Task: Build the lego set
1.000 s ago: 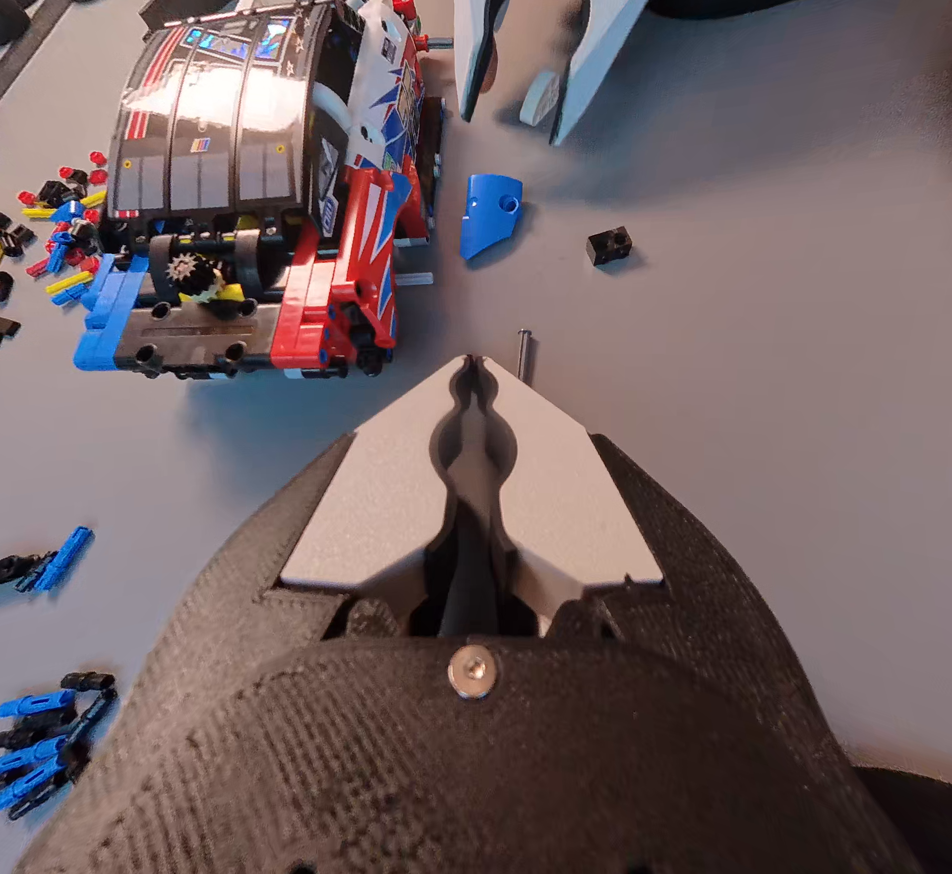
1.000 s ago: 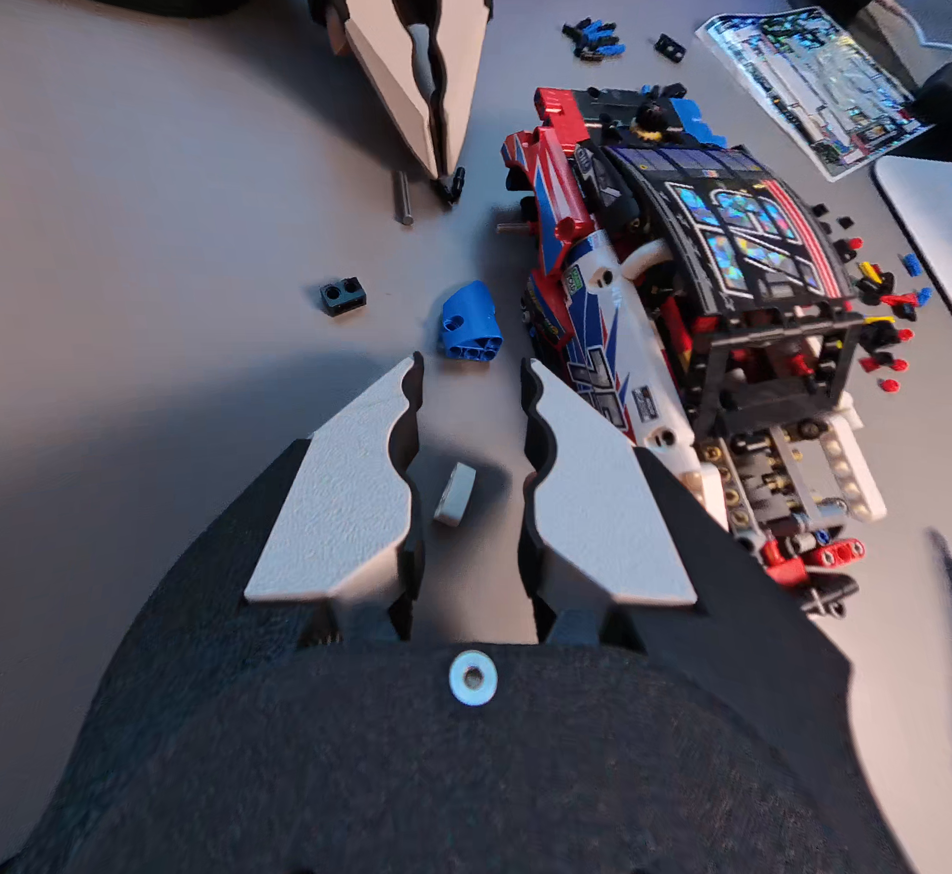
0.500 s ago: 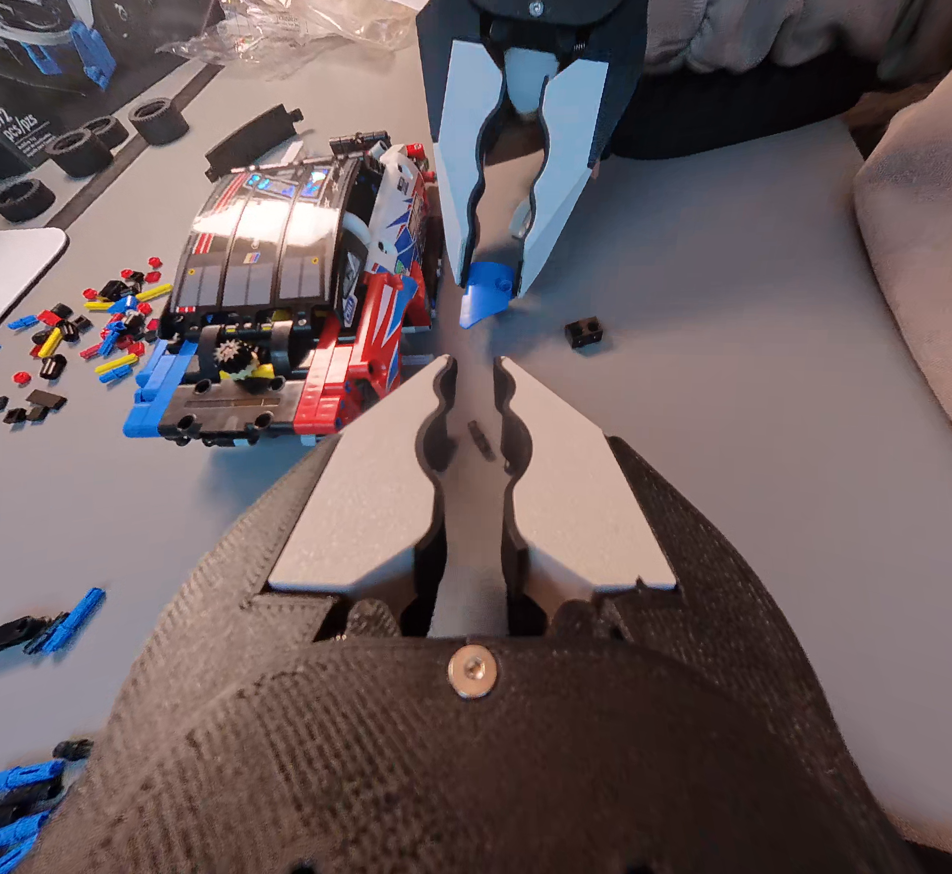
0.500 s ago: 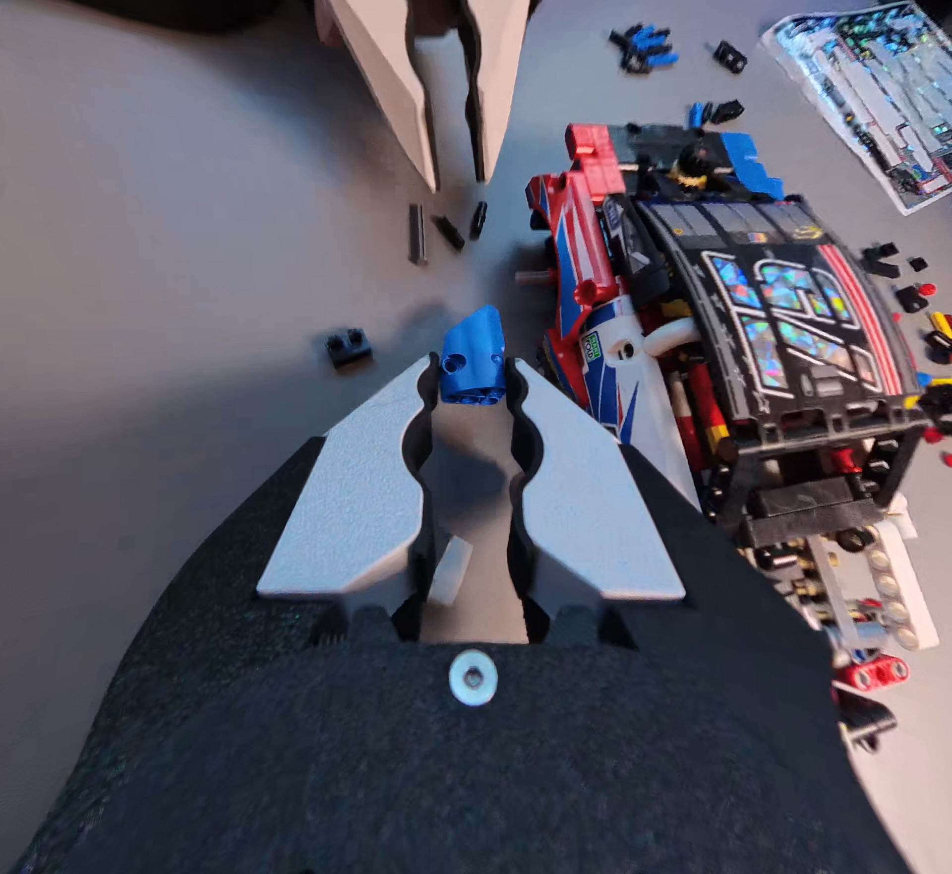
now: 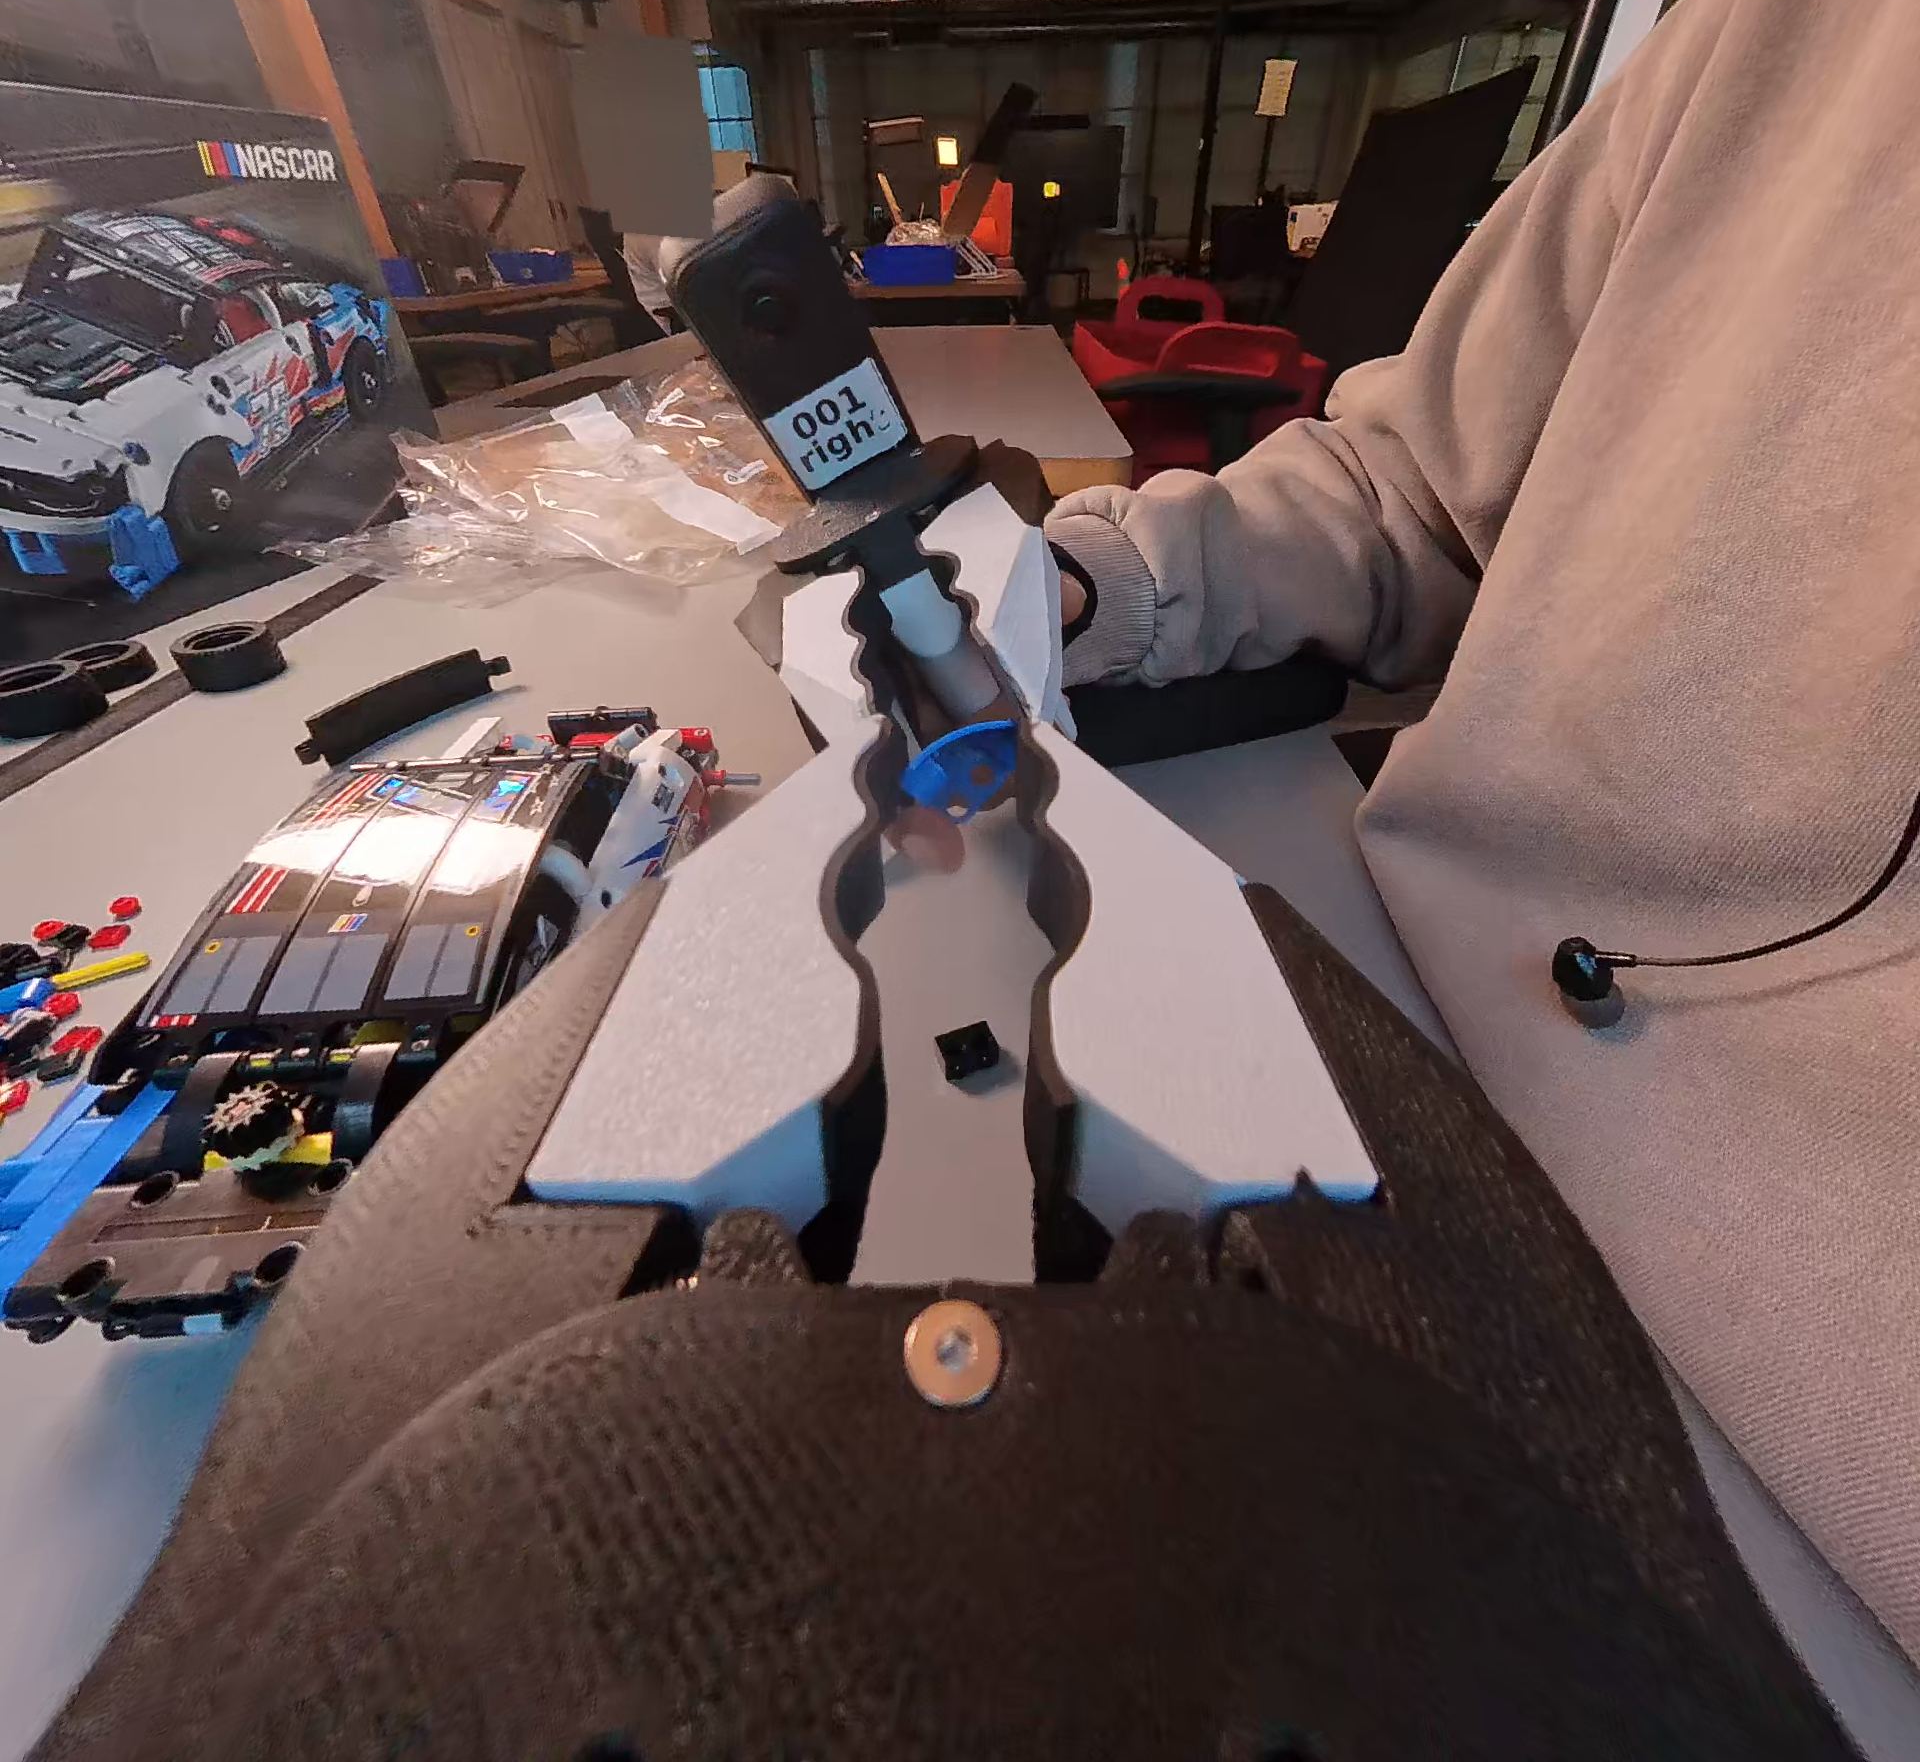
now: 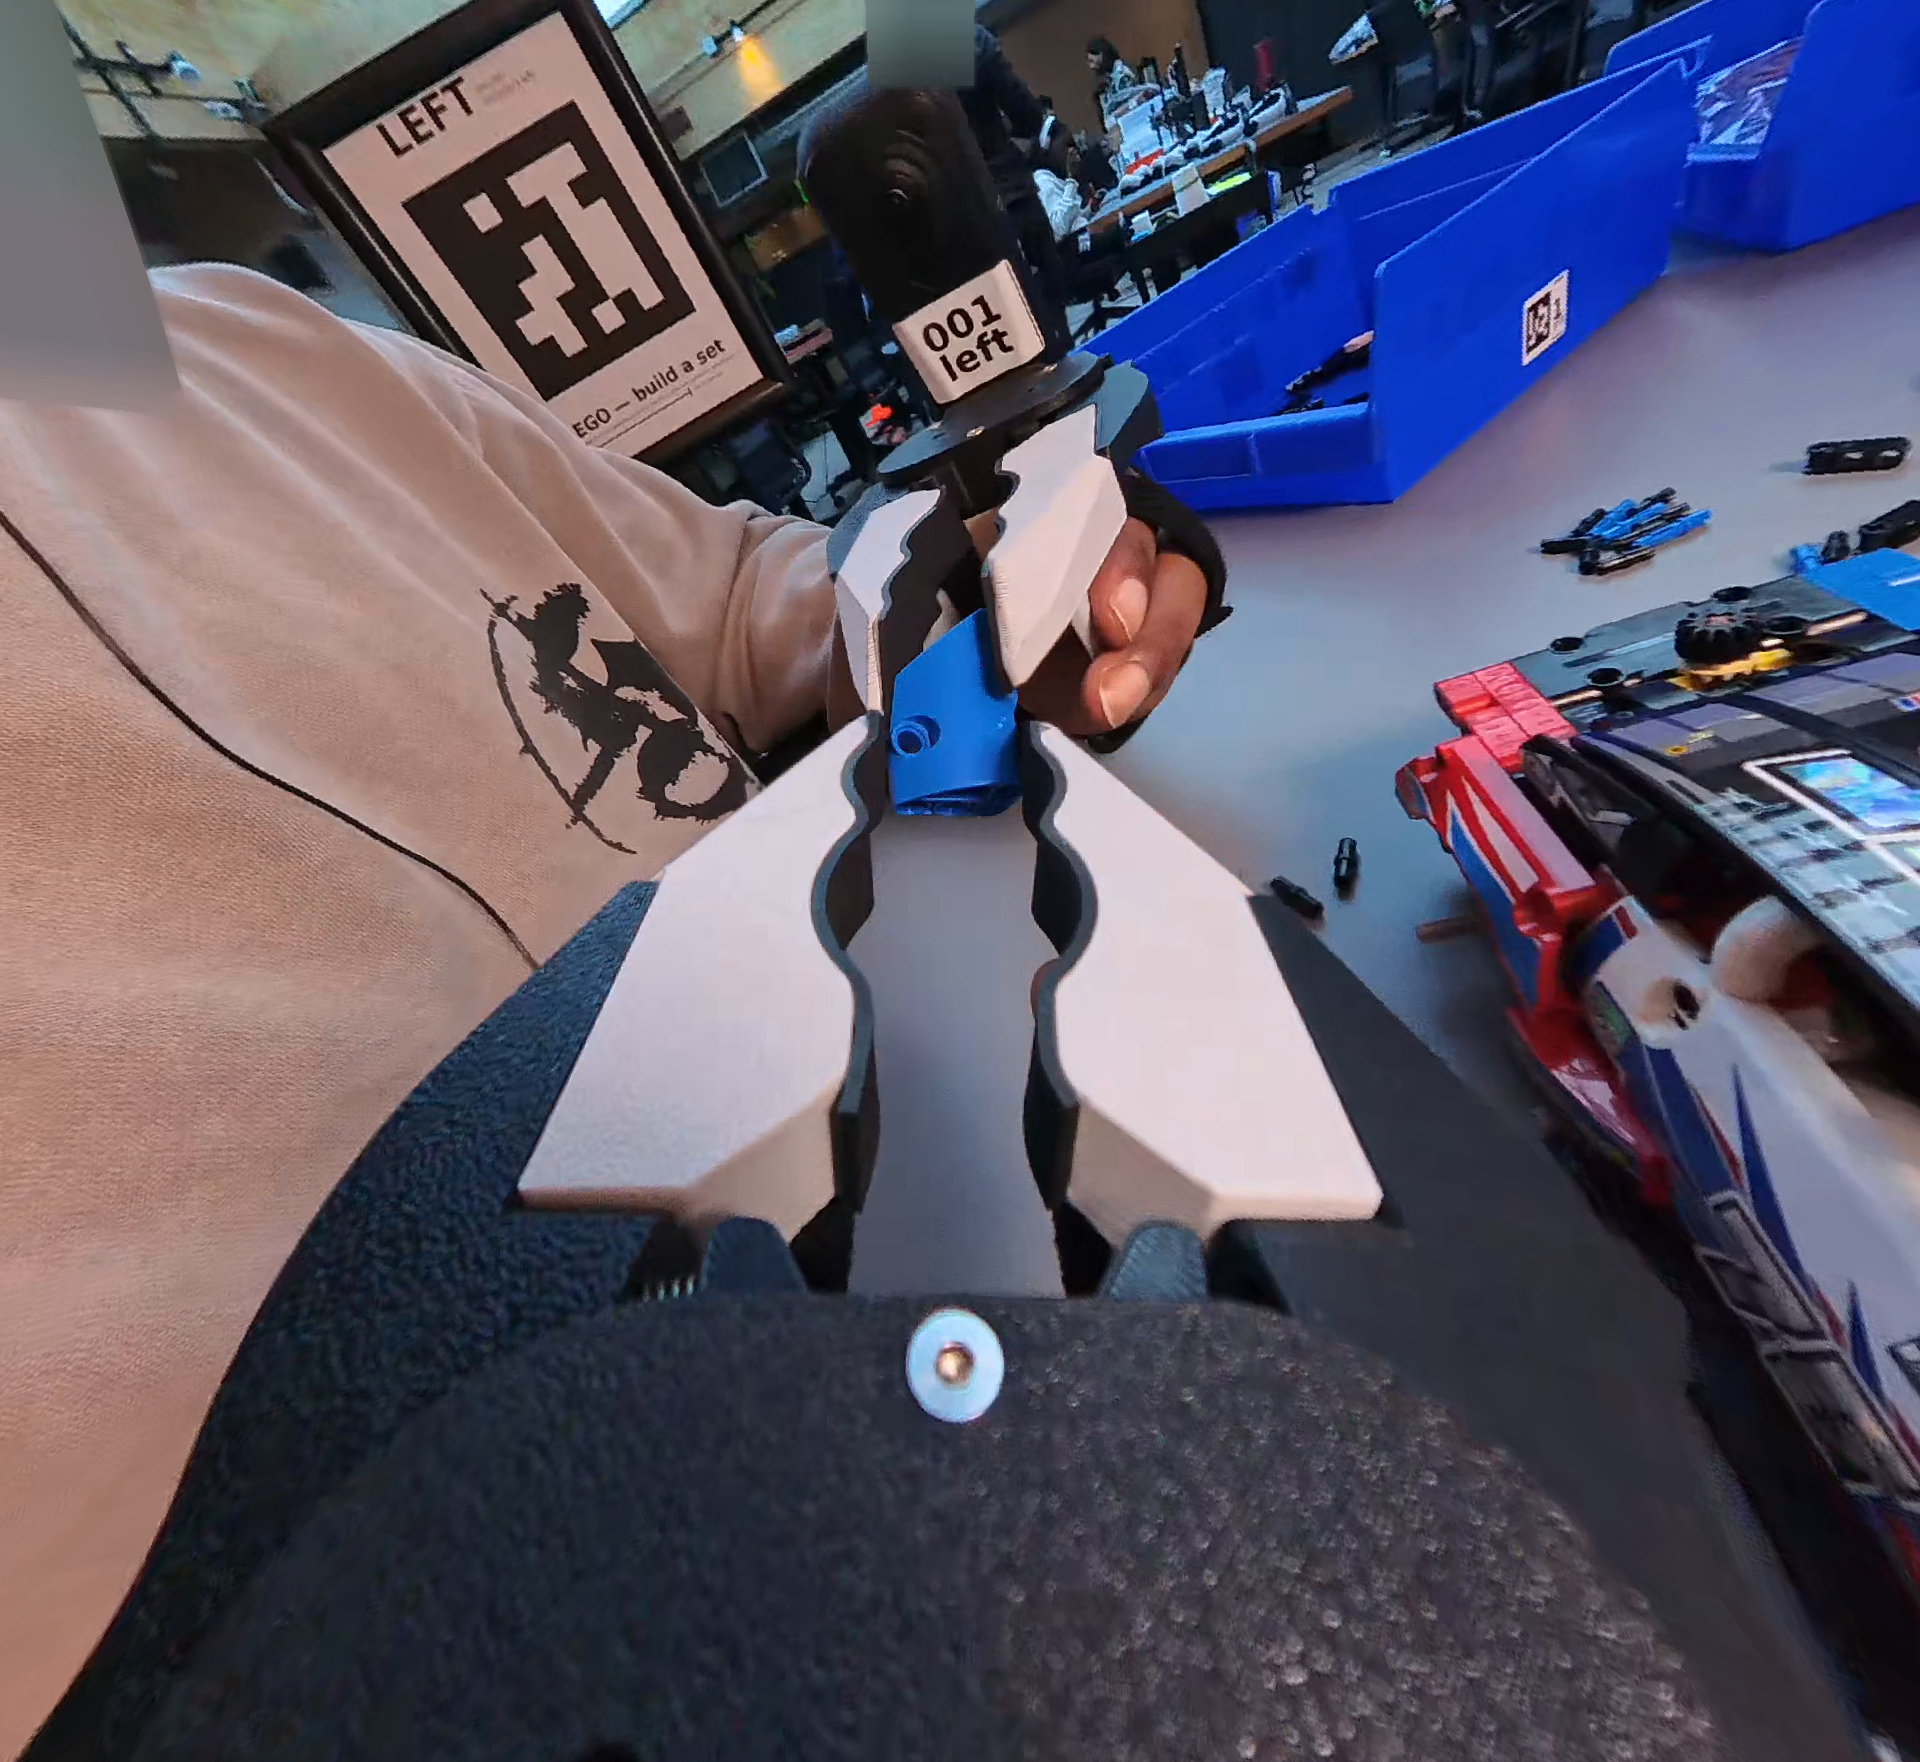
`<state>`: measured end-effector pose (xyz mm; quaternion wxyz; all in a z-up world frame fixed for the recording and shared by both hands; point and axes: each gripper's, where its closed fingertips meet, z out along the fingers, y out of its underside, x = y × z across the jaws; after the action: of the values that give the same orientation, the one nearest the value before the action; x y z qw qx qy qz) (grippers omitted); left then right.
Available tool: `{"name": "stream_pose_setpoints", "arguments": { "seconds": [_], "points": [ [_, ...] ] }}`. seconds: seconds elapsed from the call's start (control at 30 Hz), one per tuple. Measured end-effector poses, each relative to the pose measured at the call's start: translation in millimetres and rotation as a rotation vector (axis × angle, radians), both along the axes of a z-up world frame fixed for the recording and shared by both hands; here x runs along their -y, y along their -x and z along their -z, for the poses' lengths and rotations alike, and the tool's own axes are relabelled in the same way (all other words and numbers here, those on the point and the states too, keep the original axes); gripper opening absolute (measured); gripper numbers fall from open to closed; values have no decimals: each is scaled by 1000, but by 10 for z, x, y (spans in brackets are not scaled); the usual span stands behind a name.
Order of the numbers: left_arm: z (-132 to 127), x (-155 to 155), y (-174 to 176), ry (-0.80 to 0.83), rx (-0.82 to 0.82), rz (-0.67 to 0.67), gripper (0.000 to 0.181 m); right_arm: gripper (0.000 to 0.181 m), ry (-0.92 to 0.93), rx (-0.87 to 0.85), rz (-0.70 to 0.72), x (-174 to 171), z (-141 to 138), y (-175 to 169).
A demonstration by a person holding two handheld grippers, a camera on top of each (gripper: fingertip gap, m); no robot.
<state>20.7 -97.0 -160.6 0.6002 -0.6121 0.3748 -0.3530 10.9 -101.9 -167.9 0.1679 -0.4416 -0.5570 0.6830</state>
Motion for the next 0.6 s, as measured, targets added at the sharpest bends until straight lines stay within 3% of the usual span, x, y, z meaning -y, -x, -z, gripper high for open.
{"name": "stream_pose_setpoints", "arguments": {
  "seconds": [0.3,0.33,0.4,0.6],
  "points": [
    [69,25,12,47,3,36,8,22,74,50,-36,-7,33,-43],
    [59,35,5,51,13,45,5,12,71,61,-33,-15,51,-44],
    [45,42,-1,67,33,57,4,11,61,74,-15,-43,88,-35],
    [230,-99,31,158,-24,-13,4,5,18,93,28,-90,145,-10]
  ]
}}
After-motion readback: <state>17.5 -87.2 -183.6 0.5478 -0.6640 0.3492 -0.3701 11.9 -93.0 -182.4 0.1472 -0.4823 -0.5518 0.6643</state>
